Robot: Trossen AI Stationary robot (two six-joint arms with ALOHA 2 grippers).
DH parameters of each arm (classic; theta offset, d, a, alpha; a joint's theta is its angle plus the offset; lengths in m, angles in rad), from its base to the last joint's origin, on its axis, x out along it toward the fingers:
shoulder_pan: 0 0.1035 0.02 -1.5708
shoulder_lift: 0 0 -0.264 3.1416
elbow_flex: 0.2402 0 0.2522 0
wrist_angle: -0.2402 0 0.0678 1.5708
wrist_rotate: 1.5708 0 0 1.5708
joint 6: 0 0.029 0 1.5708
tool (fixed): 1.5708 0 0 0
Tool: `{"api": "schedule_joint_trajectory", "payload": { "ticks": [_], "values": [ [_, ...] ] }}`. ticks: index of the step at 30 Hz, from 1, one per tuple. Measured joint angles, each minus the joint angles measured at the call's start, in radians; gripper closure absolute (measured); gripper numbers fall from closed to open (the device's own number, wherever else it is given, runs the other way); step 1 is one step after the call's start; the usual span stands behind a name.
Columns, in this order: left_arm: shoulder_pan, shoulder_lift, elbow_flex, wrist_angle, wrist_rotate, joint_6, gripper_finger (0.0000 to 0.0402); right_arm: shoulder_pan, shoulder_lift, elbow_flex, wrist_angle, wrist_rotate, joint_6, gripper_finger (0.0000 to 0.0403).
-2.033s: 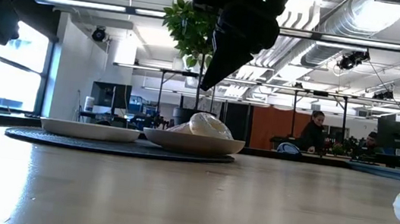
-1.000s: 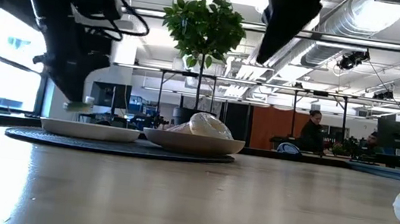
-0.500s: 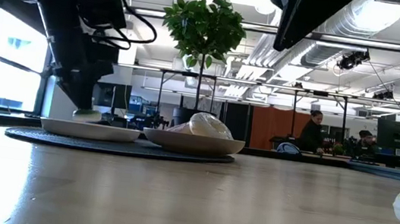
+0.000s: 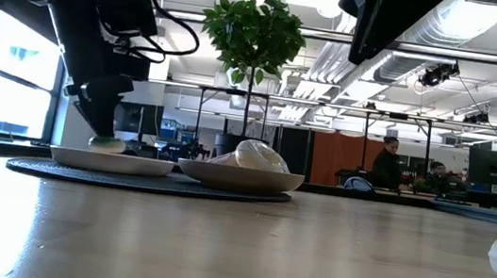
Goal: Pick & Place donuts
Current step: Put the small green donut onto the white plate, then put the small yellow donut onto the white plate
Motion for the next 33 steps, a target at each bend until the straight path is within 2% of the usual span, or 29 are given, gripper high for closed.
{"api": "schedule_joint_trajectory", "payload": {
  "ticks": [3,9,13,20,29,33],
  "values": [
    [0.003,0.0,0.0,-0.009,-0.005,0.018,0.0376,-0.001,0.0,0.0,-0.016,-0.001,0.02,0.029],
    [0.003,0.041,0.001,-0.025,-0.018,0.02,0.0308,0.003,0.017,0.0,-0.051,-0.017,0.08,0.0269],
    [0.003,0.058,0.002,-0.024,-0.046,0.02,0.0281,0.017,0.042,-0.001,-0.087,-0.034,0.122,0.0257],
    [0.003,0.049,0.077,-0.073,-0.014,0.013,0.0275,0.06,0.139,-0.001,-0.078,-0.114,0.229,0.0256],
    [-0.006,0.047,0.229,-0.143,0.006,0.073,0.0275,0.111,0.247,-0.001,-0.07,-0.347,0.379,0.0256],
    [-0.004,0.047,0.24,-0.135,-0.004,0.074,0.0275,0.139,0.251,-0.001,-0.057,-0.365,0.389,0.0256]
  ]
}}
